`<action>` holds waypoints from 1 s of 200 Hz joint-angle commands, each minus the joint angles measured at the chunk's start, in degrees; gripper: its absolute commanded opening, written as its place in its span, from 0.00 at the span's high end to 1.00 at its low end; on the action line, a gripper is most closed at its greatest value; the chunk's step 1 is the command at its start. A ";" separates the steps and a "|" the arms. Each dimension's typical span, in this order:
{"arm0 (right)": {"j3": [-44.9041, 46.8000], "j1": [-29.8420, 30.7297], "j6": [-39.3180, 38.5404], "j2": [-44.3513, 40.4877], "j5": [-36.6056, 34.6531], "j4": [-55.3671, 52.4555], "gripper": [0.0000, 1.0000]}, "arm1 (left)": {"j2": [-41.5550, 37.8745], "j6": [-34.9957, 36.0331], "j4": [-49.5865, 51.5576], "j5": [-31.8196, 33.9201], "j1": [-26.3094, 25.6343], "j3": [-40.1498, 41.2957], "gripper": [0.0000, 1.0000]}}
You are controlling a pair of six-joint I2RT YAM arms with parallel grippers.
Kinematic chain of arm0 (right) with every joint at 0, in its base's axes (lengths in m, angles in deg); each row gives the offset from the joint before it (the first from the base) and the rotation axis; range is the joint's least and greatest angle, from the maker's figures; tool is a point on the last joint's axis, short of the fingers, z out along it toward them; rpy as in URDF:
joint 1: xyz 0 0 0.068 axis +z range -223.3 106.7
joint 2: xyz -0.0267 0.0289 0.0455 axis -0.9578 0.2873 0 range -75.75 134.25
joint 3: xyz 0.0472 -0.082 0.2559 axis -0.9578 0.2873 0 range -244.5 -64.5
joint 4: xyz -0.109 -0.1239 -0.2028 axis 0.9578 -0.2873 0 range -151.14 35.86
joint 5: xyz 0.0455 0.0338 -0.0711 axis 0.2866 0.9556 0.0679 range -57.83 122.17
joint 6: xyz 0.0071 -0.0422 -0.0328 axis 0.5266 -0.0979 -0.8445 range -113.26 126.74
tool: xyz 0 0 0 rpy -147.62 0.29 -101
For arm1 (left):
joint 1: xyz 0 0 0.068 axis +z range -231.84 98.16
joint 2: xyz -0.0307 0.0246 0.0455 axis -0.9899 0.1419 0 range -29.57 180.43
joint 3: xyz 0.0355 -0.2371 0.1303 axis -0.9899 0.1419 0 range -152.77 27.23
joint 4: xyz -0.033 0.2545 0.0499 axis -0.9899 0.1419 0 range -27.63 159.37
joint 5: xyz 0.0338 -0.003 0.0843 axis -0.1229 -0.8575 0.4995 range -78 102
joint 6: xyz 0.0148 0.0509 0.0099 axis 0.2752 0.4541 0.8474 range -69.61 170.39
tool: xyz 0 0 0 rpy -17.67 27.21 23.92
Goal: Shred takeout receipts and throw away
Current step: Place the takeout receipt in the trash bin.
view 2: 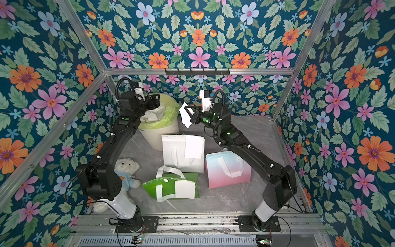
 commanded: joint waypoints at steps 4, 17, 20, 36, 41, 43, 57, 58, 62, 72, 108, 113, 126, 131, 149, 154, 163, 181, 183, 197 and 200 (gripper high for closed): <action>0.90 0.11 0.66 -0.76 -0.21 2.04 1.00 | -1.88 -1.28 0.79 -1.83 0.19 -0.08 0.24; 2.05 0.09 1.44 -1.53 -0.04 2.65 1.00 | -4.16 -2.60 -0.23 -6.22 0.13 1.08 0.29; 2.36 0.10 1.67 -1.79 0.03 2.87 1.00 | -4.78 -2.98 -0.74 -7.39 0.11 1.50 0.29; 4.81 0.04 3.47 -3.52 0.14 5.13 1.00 | -9.04 -6.51 -5.81 -14.34 -0.19 6.01 0.31; 5.82 0.09 4.17 -4.04 0.14 6.26 1.00 | -10.60 -7.63 -7.60 -15.85 -0.44 7.80 0.31; 6.21 0.04 4.49 -4.33 0.07 6.76 1.00 | -11.19 -8.16 -8.27 -16.44 -0.60 8.63 0.31; 9.03 0.11 6.78 -6.00 0.08 10.20 1.00 | -15.21 -10.77 -13.30 -19.69 -2.22 13.90 0.30; 9.18 0.11 6.86 -6.08 0.11 10.41 1.00 | -15.50 -10.94 -13.62 -19.96 -2.29 14.23 0.30; 9.82 0.04 7.41 -6.50 0.22 11.22 1.00 | -16.35 -11.75 -15.30 -20.92 -2.82 15.72 0.29; 11.24 0.09 8.97 -7.51 0.55 13.25 1.00 | -18.29 -14.22 -19.90 -24.12 -4.28 19.20 0.29; 14.61 0.10 13.97 -9.32 0.07 20.06 1.00 | -21.89 -17.74 -30.09 -30.79 -13.08 25.61 0.35; 14.75 0.06 14.36 -9.39 -0.07 20.36 1.00 | -22.24 -16.85 -30.03 -31.35 -14.55 25.70 0.35; 15.15 0.10 14.75 -9.66 -1.08 20.66 1.00 | -23.19 -15.76 -29.99 -31.67 -17.20 26.37 0.36; 15.45 0.06 14.97 -9.79 -1.65 20.63 1.00 | -23.60 -15.50 -29.92 -31.58 -17.81 26.63 0.37; 16.17 0.11 15.15 -10.20 -3.06 20.97 1.00 | -24.88 -15.72 -29.73 -30.50 -18.46 28.00 0.42; 16.26 0.10 15.35 -10.24 -3.11 21.30 1.00 | -25.07 -15.79 -29.84 -30.19 -18.56 28.37 0.43; 16.52 0.10 15.65 -10.20 -2.99 22.11 1.00 | -25.10 -15.93 -29.77 -30.13 -18.70 28.82 0.44; 16.95 0.10 16.47 -10.06 -2.20 24.36 1.00 | -24.53 -16.30 -28.62 -30.17 -18.79 29.07 0.44; 17.01 0.08 16.55 -10.03 -2.12 24.67 1.00 | -24.50 -16.30 -28.51 -30.10 -18.79 29.04 0.45; 17.14 0.07 17.25 -9.91 -1.65 25.75 1.00 | -23.93 -17.07 -28.66 -30.45 -18.88 29.19 0.46; 17.08 0.09 17.36 -9.89 -1.50 25.88 1.00 | -23.80 -17.41 -28.94 -30.69 -18.90 29.24 0.46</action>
